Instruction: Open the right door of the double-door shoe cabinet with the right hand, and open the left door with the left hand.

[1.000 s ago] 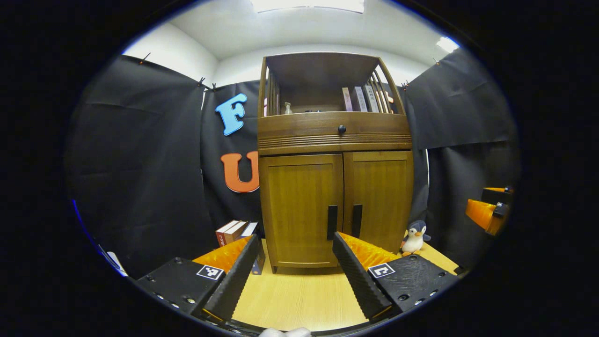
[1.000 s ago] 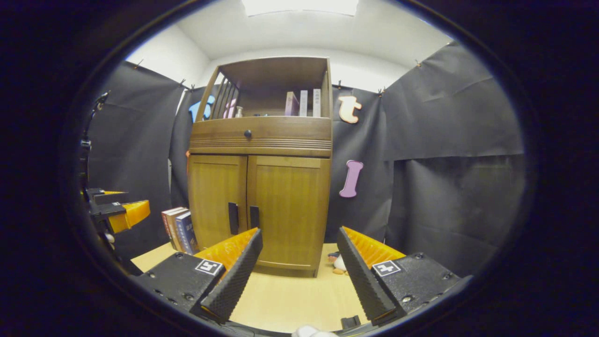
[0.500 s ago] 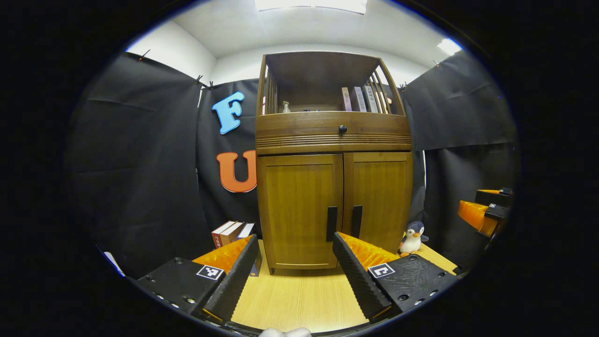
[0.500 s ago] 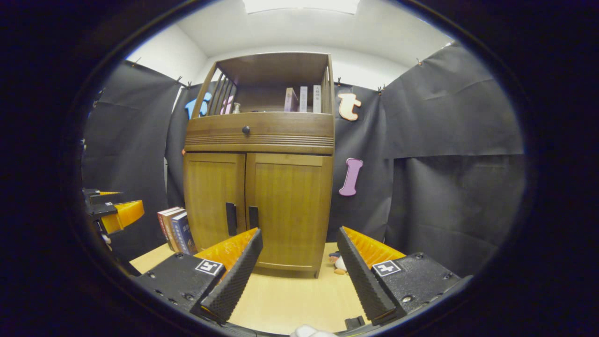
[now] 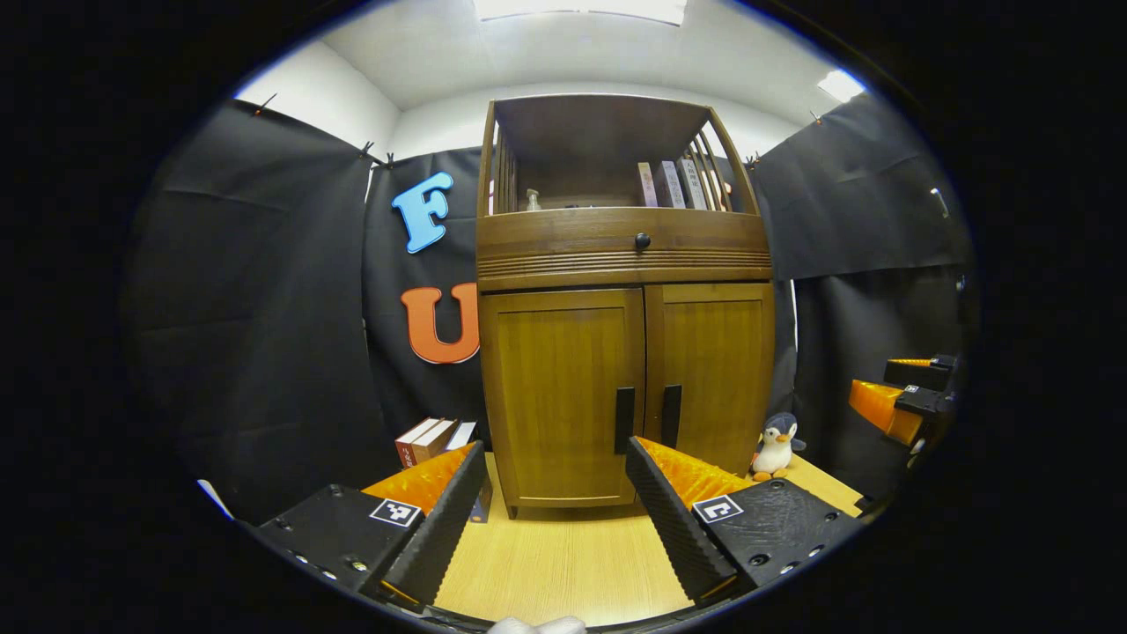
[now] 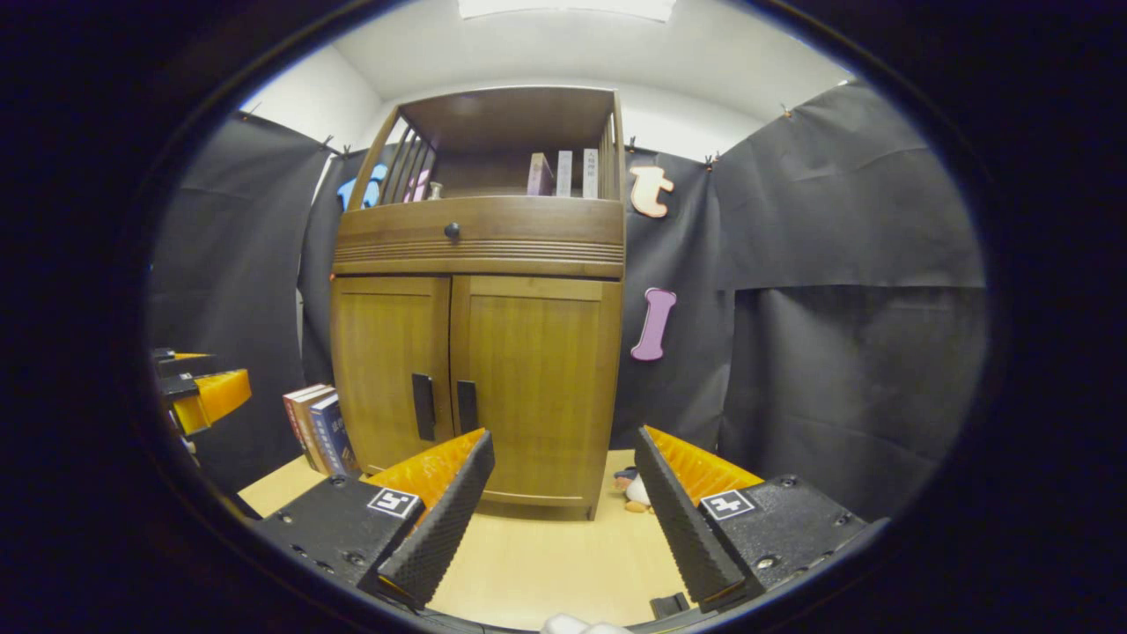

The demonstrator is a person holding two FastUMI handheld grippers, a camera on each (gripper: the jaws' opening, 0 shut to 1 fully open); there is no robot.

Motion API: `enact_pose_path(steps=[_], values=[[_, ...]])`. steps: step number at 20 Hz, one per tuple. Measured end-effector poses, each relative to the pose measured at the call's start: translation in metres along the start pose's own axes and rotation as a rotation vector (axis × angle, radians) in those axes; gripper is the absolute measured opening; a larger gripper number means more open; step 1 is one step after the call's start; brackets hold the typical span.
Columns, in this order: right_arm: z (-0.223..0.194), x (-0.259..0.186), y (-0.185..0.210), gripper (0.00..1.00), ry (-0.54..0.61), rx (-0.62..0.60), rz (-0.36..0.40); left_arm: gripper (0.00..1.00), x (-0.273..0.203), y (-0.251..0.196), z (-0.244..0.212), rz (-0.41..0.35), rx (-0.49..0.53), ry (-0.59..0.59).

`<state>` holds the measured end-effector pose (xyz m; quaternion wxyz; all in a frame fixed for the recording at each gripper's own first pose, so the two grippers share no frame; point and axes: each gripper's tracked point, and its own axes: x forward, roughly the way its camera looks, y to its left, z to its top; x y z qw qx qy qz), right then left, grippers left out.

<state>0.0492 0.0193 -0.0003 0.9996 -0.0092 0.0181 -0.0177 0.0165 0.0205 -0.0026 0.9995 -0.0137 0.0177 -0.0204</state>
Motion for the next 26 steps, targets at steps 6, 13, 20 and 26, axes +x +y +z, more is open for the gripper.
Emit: enact_pose_path(steps=[6,13,20,26], values=[[-0.003,0.028,0.008,1.0,0.012,-0.009,0.021,0.96,-0.009,0.002,0.004,0.004,0.009,0.021],[-0.034,0.077,0.035,1.0,0.08,0.001,0.11,1.0,-0.009,-0.011,0.015,0.011,0.024,0.011],[-0.055,0.129,0.071,1.0,0.117,-0.015,0.185,0.96,0.002,-0.018,0.022,0.023,0.022,0.016],[-0.066,0.183,0.098,1.0,0.144,-0.006,0.201,0.96,0.013,-0.003,0.024,0.09,0.009,0.032]])
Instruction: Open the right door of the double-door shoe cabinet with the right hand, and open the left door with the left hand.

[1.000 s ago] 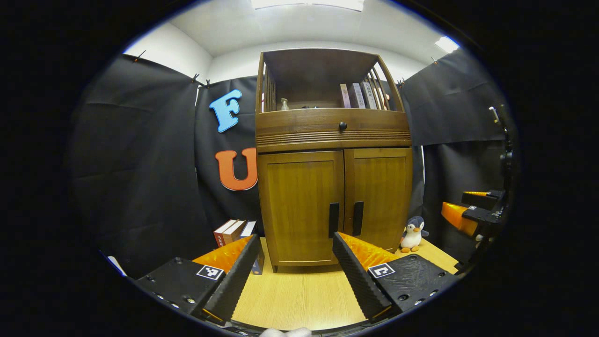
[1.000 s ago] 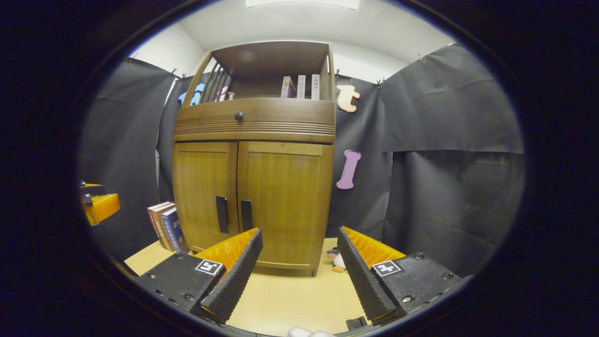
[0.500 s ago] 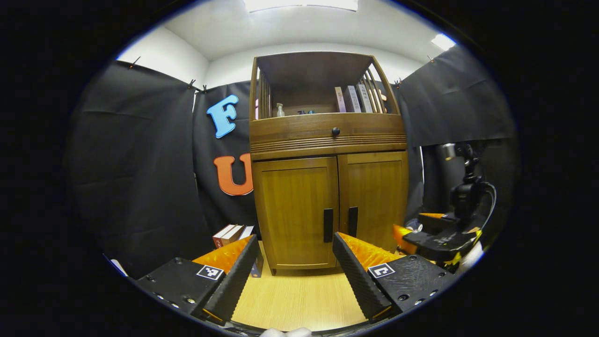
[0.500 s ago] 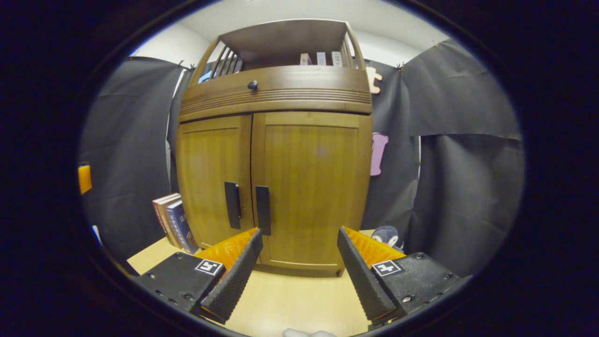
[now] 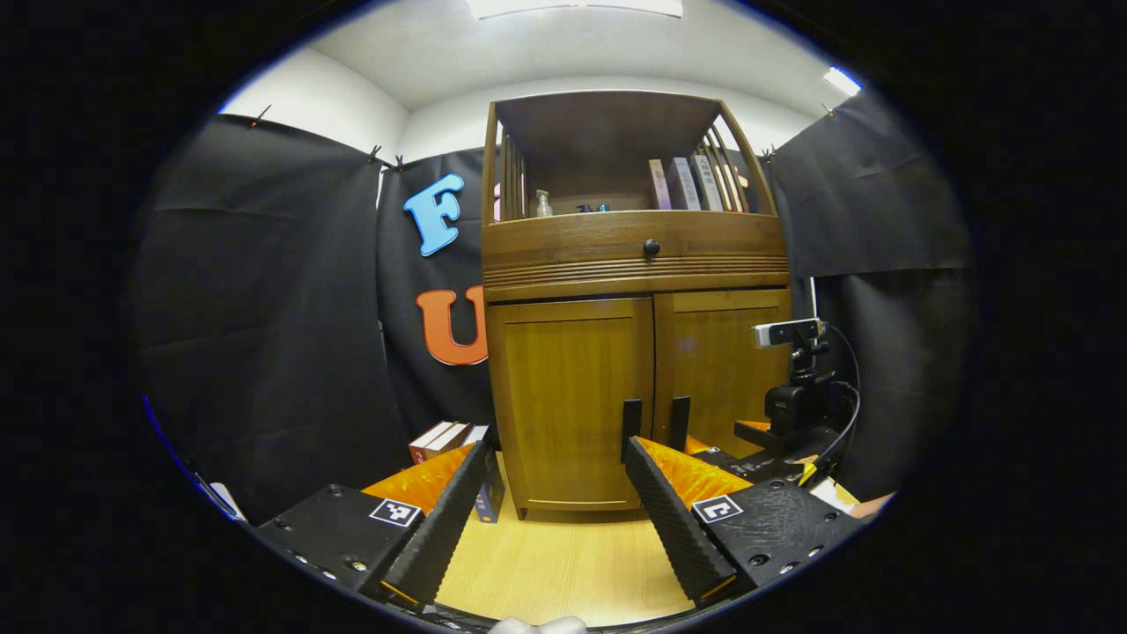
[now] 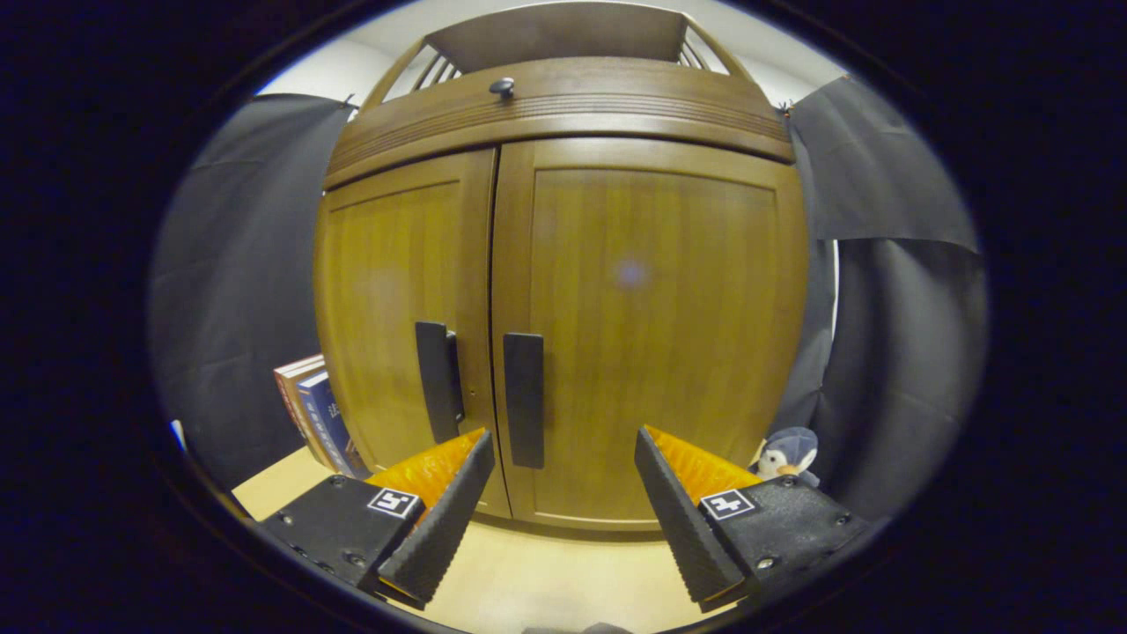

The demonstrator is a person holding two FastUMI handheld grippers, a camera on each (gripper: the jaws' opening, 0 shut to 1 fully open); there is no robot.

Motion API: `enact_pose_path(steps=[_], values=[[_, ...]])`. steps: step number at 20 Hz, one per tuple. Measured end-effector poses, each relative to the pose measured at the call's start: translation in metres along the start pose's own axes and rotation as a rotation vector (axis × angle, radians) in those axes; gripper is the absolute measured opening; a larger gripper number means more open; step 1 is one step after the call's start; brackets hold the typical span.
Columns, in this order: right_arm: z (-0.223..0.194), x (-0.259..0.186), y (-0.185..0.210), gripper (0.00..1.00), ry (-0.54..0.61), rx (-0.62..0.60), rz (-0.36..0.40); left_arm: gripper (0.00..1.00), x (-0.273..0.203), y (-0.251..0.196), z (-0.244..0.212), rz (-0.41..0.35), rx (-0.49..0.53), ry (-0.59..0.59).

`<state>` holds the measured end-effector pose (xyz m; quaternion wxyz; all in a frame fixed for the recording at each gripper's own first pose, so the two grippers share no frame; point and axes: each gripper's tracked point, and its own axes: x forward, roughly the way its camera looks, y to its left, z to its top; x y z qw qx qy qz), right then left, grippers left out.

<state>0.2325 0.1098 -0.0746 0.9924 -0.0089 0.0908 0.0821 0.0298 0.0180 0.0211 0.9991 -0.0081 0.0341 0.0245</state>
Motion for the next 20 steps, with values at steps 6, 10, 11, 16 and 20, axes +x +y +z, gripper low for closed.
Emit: enact_pose_path(steps=[6,10,11,16,20], values=[[-0.002,0.045,0.013,1.0,0.037,-0.007,0.014,0.96,0.004,0.015,-0.002,0.069,0.012,0.021],[0.0,0.059,0.022,0.94,0.047,-0.001,0.023,0.96,-0.005,0.017,-0.002,0.104,0.006,0.026],[0.0,0.061,0.023,0.87,0.056,0.004,0.018,0.96,-0.009,0.017,-0.002,0.109,0.003,0.024],[0.003,0.071,0.026,0.68,0.048,0.009,-0.002,0.96,-0.021,0.018,-0.006,0.131,0.009,0.032],[0.002,0.073,0.025,0.43,0.058,0.038,-0.007,0.96,-0.029,0.027,-0.007,0.146,0.003,0.028]])
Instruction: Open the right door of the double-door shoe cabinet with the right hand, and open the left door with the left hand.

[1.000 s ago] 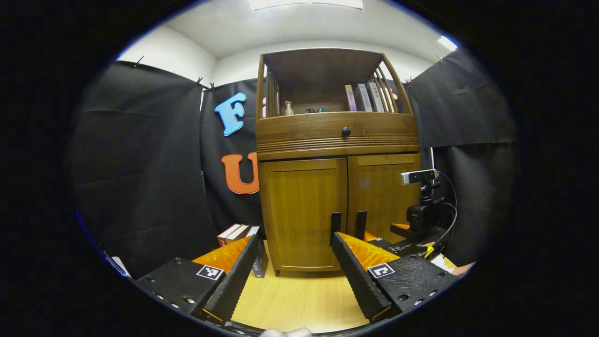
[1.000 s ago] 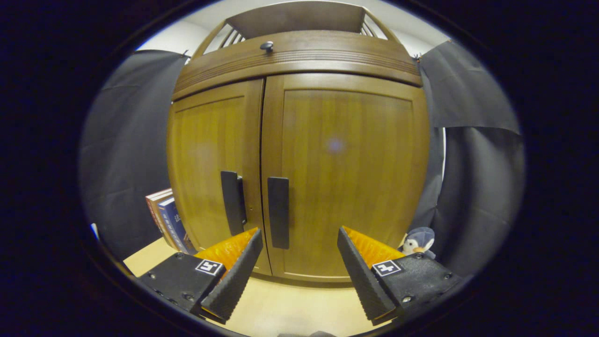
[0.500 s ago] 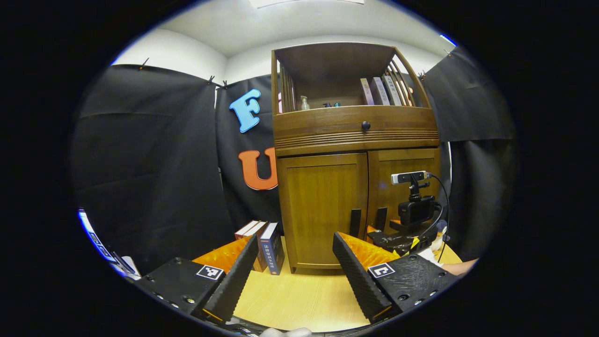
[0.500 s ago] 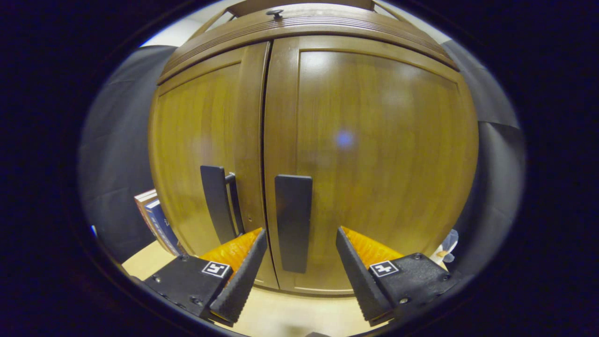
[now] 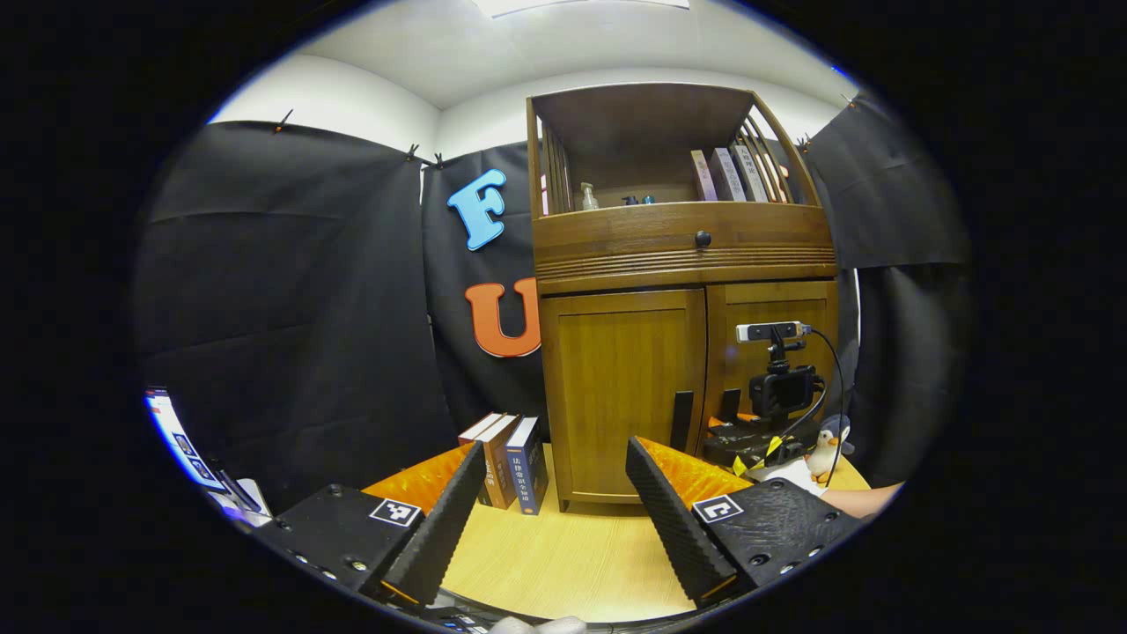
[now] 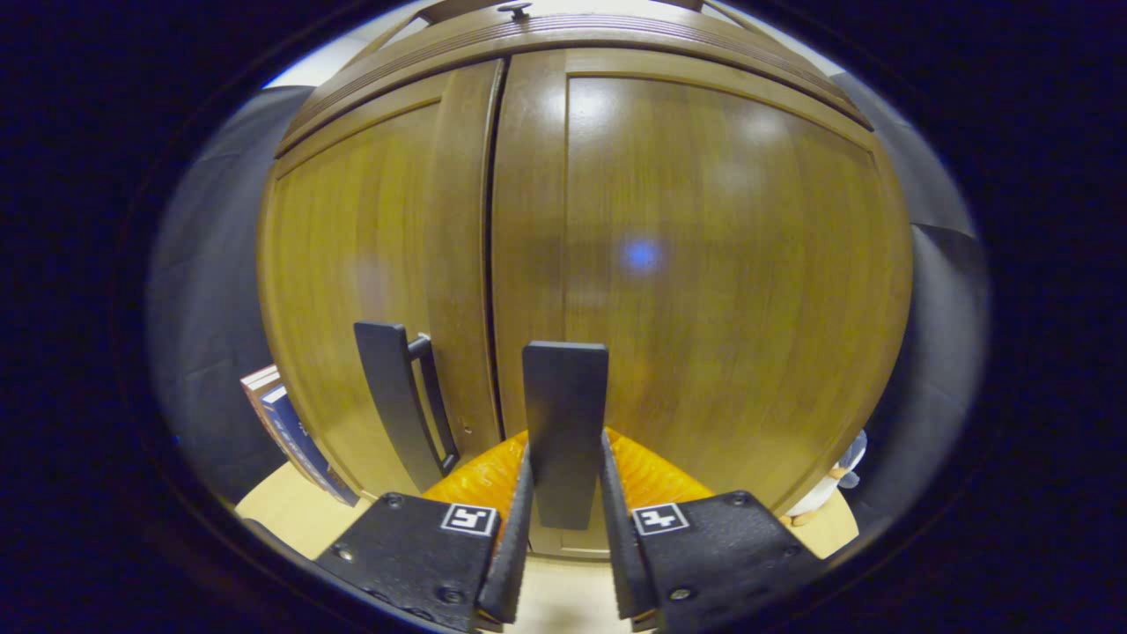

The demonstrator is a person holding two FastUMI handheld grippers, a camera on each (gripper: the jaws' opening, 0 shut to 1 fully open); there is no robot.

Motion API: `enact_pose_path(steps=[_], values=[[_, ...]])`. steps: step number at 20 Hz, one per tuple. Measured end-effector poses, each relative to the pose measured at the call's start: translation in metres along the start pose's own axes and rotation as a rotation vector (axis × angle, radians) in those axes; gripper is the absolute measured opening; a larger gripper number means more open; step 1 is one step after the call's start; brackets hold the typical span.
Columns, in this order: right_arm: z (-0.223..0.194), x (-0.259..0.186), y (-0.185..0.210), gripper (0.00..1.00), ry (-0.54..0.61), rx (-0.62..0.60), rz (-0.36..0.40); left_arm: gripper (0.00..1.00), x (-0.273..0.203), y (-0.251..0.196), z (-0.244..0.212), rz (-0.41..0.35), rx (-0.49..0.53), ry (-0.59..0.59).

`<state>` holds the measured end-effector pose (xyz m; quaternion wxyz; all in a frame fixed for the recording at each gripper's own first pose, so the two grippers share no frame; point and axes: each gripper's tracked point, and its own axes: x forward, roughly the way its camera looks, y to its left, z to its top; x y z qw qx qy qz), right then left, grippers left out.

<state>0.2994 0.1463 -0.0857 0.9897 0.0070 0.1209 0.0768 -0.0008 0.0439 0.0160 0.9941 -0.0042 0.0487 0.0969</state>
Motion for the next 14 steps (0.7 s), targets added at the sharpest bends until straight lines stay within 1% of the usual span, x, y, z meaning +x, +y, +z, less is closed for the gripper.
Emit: enact_pose_path(steps=[1,3,5,9,14], values=[[-0.001,0.0,0.0,0.37,0.006,0.0,0.001,0.96,-0.001,0.003,-0.001,0.004,-0.002,-0.001],[-0.001,-0.001,-0.001,0.35,0.011,-0.013,0.008,0.96,-0.005,0.005,-0.001,0.007,-0.009,-0.002],[-0.003,-0.003,-0.001,0.33,0.019,-0.017,0.037,0.96,-0.009,0.008,-0.002,0.008,-0.021,-0.007],[-0.01,-0.028,-0.001,0.31,0.036,-0.032,0.082,0.96,-0.02,0.012,-0.006,0.001,-0.035,-0.013],[-0.022,-0.055,-0.006,0.3,0.048,-0.03,0.114,0.96,-0.035,0.02,-0.02,-0.005,-0.03,0.0]])
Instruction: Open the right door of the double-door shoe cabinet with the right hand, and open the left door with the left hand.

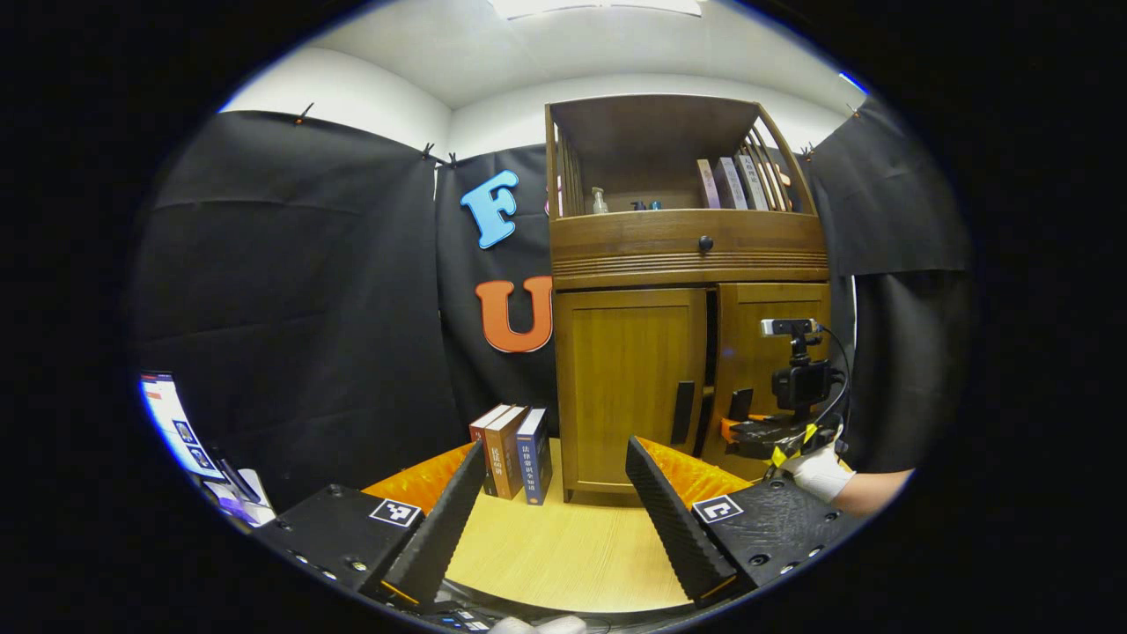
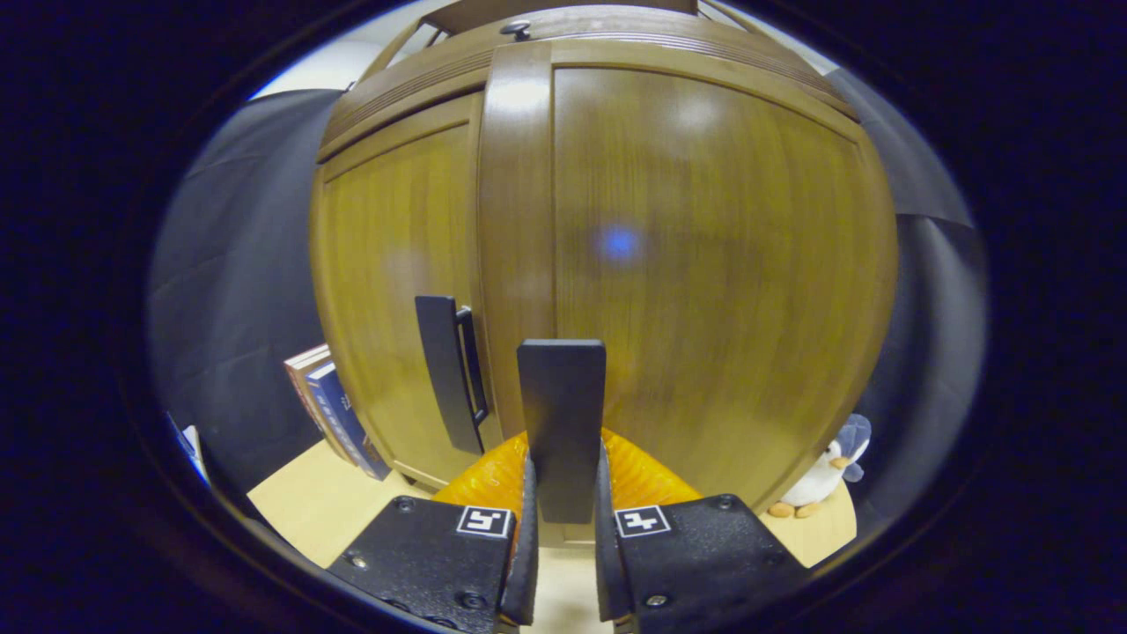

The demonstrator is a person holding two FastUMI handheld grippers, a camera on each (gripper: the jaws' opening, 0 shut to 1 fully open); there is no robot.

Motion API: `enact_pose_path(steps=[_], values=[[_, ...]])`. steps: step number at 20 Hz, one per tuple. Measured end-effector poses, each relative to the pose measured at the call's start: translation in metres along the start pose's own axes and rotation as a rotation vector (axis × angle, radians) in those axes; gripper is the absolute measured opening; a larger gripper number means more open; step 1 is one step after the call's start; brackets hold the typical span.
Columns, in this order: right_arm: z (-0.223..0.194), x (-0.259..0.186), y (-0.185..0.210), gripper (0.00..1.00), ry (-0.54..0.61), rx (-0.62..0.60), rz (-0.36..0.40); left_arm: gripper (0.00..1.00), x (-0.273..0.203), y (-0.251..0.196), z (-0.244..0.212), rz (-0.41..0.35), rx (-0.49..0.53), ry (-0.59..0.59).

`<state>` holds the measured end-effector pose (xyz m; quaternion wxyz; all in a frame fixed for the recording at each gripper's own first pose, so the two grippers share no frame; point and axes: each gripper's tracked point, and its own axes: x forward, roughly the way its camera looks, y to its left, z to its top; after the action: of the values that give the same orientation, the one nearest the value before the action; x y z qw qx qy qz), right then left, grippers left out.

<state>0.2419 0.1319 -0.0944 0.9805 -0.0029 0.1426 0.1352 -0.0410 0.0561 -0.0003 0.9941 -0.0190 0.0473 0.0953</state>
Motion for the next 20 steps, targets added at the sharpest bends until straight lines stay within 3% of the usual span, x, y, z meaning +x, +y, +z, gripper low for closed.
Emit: enact_pose_path(steps=[10,17,19,20], values=[[-0.016,-0.057,-0.011,0.28,0.011,0.001,0.038,0.96,-0.016,-0.004,-0.013,-0.059,-0.014,0.007],[-0.026,-0.086,-0.03,0.29,0.01,0.015,-0.01,0.96,-0.015,-0.019,-0.017,-0.146,-0.02,0.013],[-0.029,-0.092,-0.035,0.27,0.015,0.031,-0.03,1.0,-0.013,-0.027,-0.017,-0.178,-0.023,0.008],[-0.03,-0.095,-0.037,0.26,0.013,0.036,-0.04,0.96,-0.012,-0.031,-0.018,-0.193,-0.023,0.009]])
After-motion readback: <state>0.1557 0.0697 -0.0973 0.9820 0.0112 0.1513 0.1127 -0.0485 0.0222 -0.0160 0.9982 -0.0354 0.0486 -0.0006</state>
